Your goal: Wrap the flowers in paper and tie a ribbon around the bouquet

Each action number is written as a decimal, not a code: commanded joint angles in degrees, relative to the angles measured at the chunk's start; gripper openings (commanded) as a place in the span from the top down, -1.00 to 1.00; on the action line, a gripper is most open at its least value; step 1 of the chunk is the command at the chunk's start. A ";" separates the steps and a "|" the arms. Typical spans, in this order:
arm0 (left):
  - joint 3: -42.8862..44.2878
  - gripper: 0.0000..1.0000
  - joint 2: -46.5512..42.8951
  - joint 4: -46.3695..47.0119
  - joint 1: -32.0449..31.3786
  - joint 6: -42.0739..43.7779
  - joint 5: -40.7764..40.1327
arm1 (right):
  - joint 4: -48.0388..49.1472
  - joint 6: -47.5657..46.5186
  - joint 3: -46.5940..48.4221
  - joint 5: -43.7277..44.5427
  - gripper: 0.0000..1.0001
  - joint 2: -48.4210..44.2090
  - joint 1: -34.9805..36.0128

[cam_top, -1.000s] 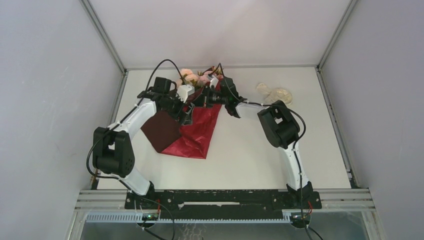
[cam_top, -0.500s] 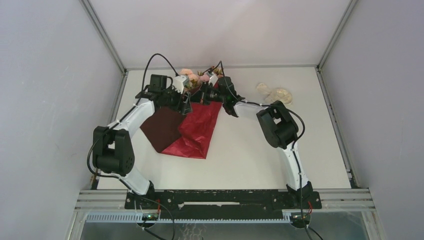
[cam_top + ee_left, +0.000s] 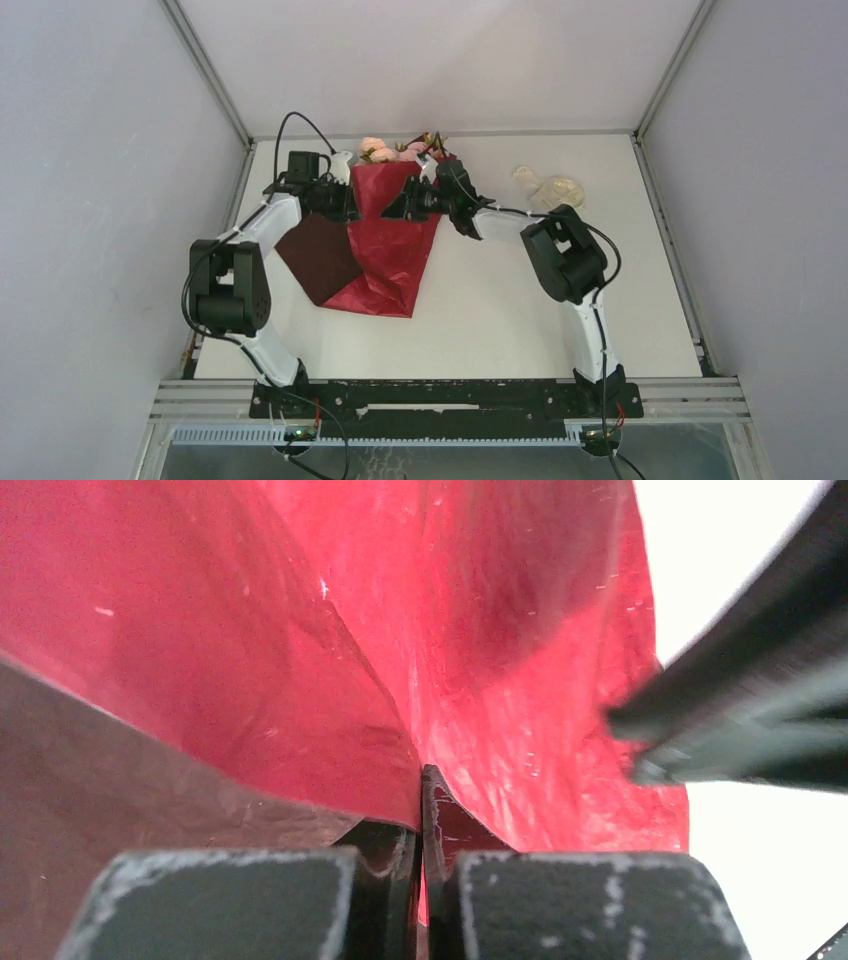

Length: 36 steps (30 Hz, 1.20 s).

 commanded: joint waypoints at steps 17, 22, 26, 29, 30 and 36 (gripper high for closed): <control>4.92 0.93 11.18 -4.15 5.36 -5.84 0.47 | -21.21 -21.14 -19.20 15.42 0.62 -11.78 16.45; 7.94 0.93 12.92 -4.98 5.54 -5.93 -1.03 | -22.67 -22.92 -23.45 14.43 0.62 -14.47 19.34; 8.24 0.92 13.01 -5.43 5.54 -5.66 0.51 | -24.77 -22.90 -27.79 10.85 0.54 -20.93 18.38; 7.60 0.92 12.71 -5.75 5.57 -5.00 2.12 | -24.09 -22.38 -29.85 6.55 0.37 -27.02 15.31; 7.54 0.92 12.63 -5.81 5.50 -4.77 2.20 | -23.81 -21.93 -30.25 5.19 0.29 -28.60 14.02; 7.18 0.91 12.36 -6.61 5.51 -3.74 2.80 | -19.27 -13.91 -32.51 9.09 -0.31 -31.45 2.74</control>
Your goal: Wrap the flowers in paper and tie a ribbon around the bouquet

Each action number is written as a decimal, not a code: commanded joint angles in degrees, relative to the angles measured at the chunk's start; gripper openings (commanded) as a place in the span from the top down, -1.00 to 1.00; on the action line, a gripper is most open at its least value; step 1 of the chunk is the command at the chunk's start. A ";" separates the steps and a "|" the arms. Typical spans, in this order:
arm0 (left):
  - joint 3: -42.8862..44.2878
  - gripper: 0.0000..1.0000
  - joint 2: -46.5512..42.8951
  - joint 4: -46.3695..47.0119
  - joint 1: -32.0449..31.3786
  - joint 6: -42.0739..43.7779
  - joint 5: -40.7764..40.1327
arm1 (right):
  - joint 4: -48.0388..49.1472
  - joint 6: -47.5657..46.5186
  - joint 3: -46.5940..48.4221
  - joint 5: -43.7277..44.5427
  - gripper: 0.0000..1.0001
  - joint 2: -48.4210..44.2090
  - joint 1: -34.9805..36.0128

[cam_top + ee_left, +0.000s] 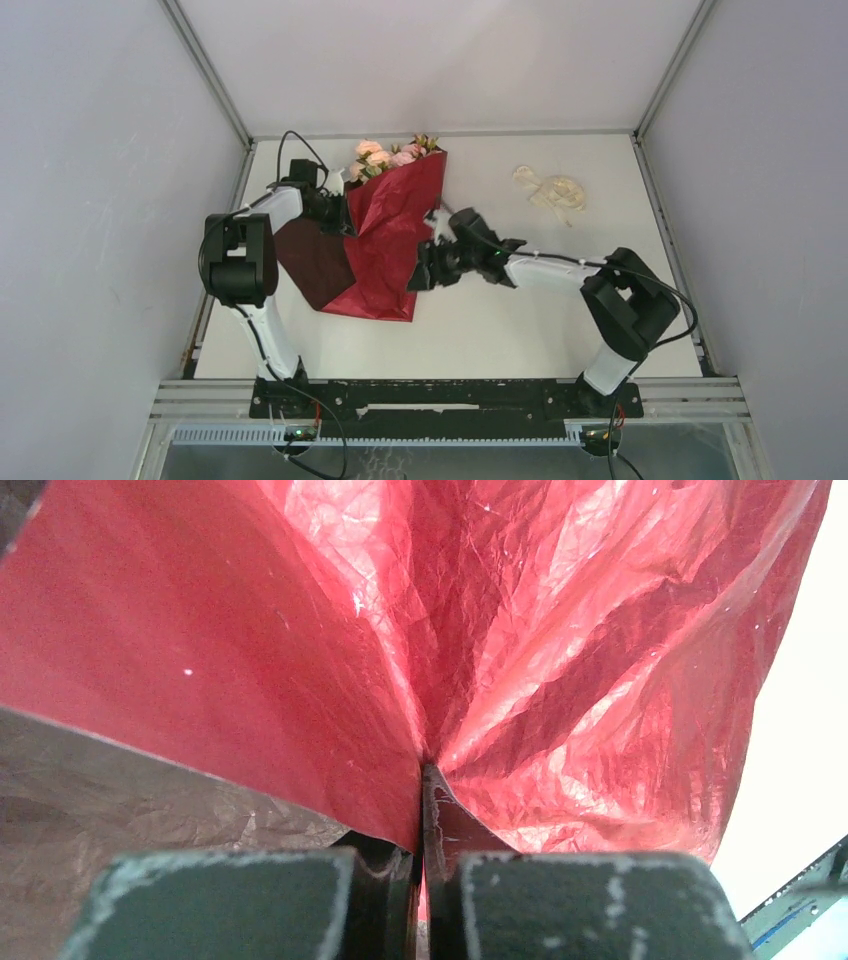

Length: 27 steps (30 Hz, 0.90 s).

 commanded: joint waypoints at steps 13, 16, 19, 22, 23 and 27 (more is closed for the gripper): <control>2.74 0.91 -0.78 -0.45 0.42 2.60 -0.37 | 28.29 22.14 5.32 -8.98 -0.42 21.69 -15.44; 2.49 0.91 -0.85 -0.48 0.42 2.77 -0.65 | 34.50 26.50 6.27 -10.20 -0.12 25.40 -16.05; 2.28 0.92 -1.05 -0.63 0.43 2.77 -0.78 | 37.86 29.07 6.78 -12.16 0.70 27.86 -17.00; 1.72 0.93 -1.55 -1.02 -0.49 3.67 -0.22 | 36.22 27.99 6.32 -12.91 1.00 26.77 -18.33; 1.46 0.93 -1.84 -1.14 -1.15 4.28 0.35 | 34.74 26.64 5.71 -12.61 1.00 25.70 -18.77; 1.47 0.94 -2.13 -1.43 -5.08 5.11 0.95 | 29.99 22.04 1.22 -12.24 1.00 19.80 -21.30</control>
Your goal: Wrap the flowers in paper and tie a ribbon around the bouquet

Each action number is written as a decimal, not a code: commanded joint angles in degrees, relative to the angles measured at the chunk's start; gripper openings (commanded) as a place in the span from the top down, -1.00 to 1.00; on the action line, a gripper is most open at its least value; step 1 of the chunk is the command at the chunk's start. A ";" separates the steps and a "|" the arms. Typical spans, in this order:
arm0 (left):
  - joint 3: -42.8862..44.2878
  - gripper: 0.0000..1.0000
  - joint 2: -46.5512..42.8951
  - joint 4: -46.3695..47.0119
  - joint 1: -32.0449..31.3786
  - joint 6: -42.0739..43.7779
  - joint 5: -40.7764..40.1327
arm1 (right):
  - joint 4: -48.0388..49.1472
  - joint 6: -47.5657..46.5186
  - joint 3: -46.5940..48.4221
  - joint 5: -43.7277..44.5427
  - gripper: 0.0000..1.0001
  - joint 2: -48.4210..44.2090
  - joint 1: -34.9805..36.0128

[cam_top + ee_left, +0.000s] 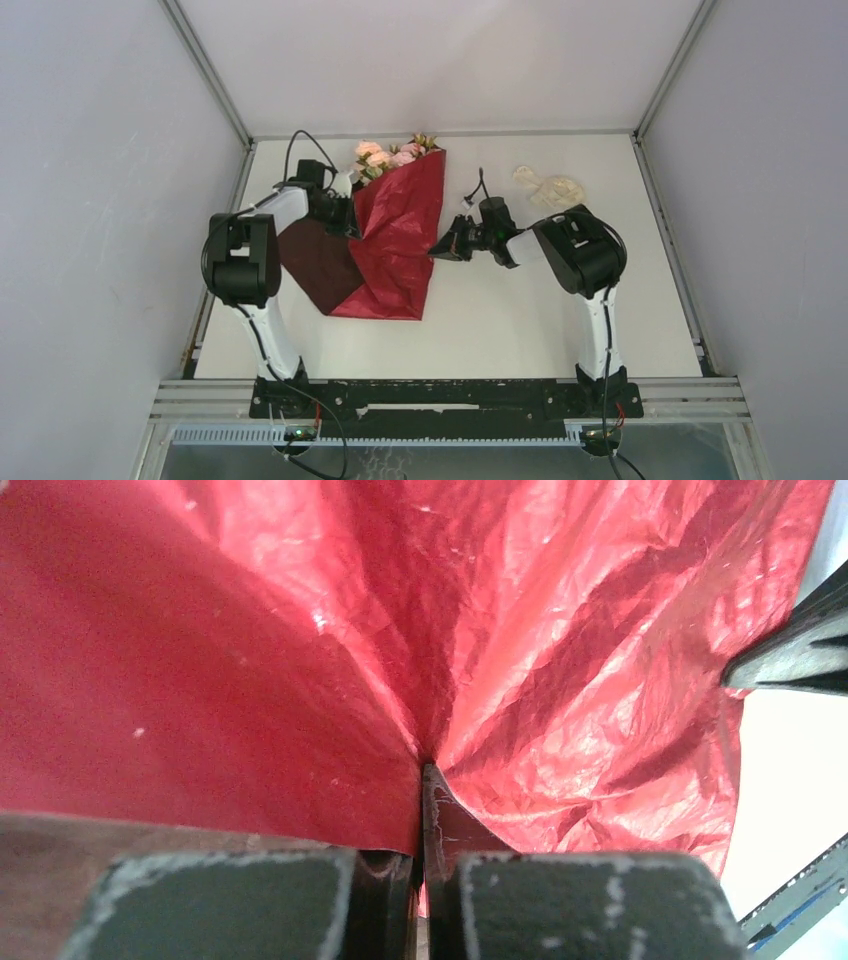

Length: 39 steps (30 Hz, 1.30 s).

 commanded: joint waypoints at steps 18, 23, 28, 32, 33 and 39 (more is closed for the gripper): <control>7.84 0.94 3.45 -0.27 -14.18 -0.32 -0.29 | -38.07 -25.57 -19.30 18.60 0.47 -41.64 -14.29; 8.28 0.94 4.34 -0.21 -14.18 -0.94 -1.73 | -35.80 -26.94 -18.94 21.29 0.63 -47.56 -1.63; 8.68 0.93 5.11 -0.12 -14.09 -2.80 -2.79 | -27.11 -23.63 -17.52 17.96 0.91 -40.29 10.20; 8.37 0.93 5.05 -0.12 -14.09 -3.37 -3.20 | -23.86 -22.18 -14.79 16.51 1.00 -30.07 14.45; 8.32 0.93 4.97 -0.08 -14.07 -3.39 -3.43 | -22.86 -21.96 -14.68 16.66 1.00 -28.14 15.09; 8.18 0.93 4.56 -0.26 -13.44 -3.17 -3.89 | -26.49 -23.85 -14.73 19.74 1.00 -22.61 17.64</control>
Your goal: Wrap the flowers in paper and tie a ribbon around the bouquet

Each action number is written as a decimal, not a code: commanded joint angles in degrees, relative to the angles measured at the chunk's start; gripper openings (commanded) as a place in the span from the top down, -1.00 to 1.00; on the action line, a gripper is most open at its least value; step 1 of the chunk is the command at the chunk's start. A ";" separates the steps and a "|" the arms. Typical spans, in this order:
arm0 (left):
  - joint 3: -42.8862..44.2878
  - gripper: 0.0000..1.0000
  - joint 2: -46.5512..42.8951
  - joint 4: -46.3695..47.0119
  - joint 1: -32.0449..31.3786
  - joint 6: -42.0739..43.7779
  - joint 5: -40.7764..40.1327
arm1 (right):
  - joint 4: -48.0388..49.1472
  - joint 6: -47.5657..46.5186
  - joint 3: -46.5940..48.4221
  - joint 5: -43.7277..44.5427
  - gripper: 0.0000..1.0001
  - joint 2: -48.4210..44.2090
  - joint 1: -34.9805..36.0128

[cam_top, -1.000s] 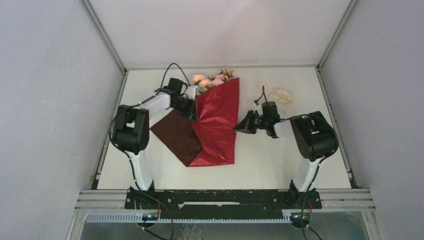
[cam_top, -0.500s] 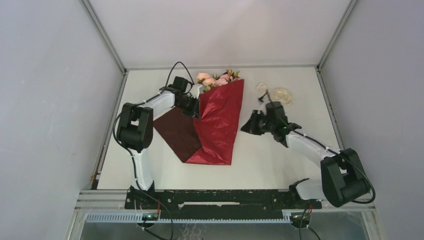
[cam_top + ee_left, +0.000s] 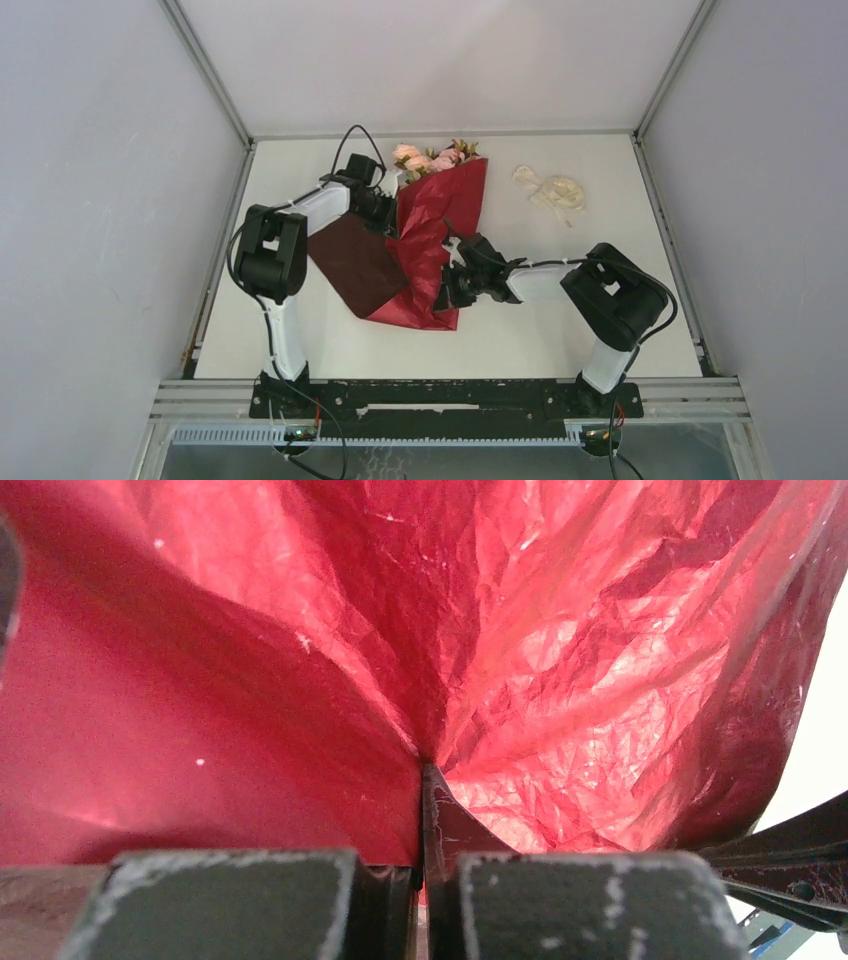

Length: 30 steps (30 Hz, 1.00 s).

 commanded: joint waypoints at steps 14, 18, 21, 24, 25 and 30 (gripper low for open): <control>0.06 0.90 -0.75 0.84 1.00 -0.21 -0.10 | 0.71 -1.34 6.44 -1.71 1.00 -5.75 -0.30; -0.04 0.89 -0.71 0.85 0.98 -0.22 -0.06 | 3.55 0.05 10.42 -3.35 1.00 0.74 0.86; -0.06 0.89 -0.80 0.74 1.00 -0.14 -0.13 | 4.10 -0.10 13.00 -4.33 1.00 5.00 2.79; 0.16 0.87 -1.01 0.42 1.00 0.00 -0.29 | 3.26 0.24 14.03 -4.84 1.00 8.78 3.61; 0.23 0.83 -1.29 -0.11 1.00 0.21 -0.39 | 2.93 0.54 13.94 -4.60 1.00 9.68 3.52; 1.33 -0.18 -5.57 -3.99 1.57 2.32 -0.19 | 2.29 1.18 12.86 -3.45 1.00 12.56 2.90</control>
